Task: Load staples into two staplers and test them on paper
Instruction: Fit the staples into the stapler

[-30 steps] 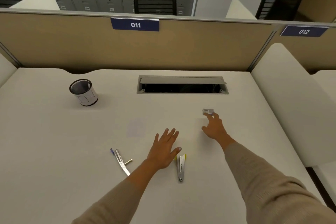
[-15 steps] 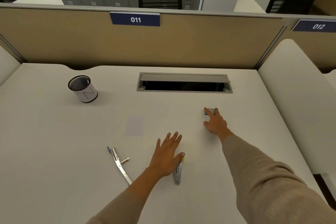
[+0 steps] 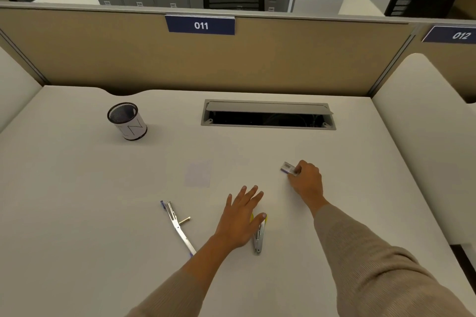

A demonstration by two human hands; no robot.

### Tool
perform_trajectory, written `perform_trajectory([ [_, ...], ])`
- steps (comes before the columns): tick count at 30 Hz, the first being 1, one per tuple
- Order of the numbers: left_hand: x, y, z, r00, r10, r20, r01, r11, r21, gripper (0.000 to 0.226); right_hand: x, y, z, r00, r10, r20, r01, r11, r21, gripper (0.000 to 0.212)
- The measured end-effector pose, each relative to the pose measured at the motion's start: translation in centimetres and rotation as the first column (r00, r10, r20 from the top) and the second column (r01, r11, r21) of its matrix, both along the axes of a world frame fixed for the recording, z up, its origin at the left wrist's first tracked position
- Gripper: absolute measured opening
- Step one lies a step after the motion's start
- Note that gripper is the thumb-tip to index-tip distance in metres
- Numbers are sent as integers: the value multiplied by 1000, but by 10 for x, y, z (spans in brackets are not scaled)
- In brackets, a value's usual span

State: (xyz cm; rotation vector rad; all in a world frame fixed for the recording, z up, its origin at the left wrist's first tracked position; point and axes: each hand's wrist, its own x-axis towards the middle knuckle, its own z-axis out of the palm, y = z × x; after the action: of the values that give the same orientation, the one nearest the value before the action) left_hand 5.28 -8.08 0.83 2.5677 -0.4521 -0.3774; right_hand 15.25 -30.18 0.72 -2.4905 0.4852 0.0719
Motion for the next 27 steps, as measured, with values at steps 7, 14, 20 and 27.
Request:
perform_trajectory([
  [7, -10, 16, 6, 999, 24, 21, -24, 1000, -20, 55, -11, 11, 0, 999, 29, -17, -28, 999, 45, 35],
  [14, -19, 36, 10, 999, 42, 24, -42, 998, -38, 55, -27, 32, 2, 998, 61, -27, -58, 994, 94, 23],
  [20, -25, 63, 15, 995, 100, 9, -98, 989, -107, 52, -54, 86, 16, 992, 19, 127, -58, 950, 308, 28],
  [27, -25, 94, 32, 977, 214, -24, -215, 961, -175, 45, -104, 144, 35, 977, 66, 201, -152, 879, 452, 30],
])
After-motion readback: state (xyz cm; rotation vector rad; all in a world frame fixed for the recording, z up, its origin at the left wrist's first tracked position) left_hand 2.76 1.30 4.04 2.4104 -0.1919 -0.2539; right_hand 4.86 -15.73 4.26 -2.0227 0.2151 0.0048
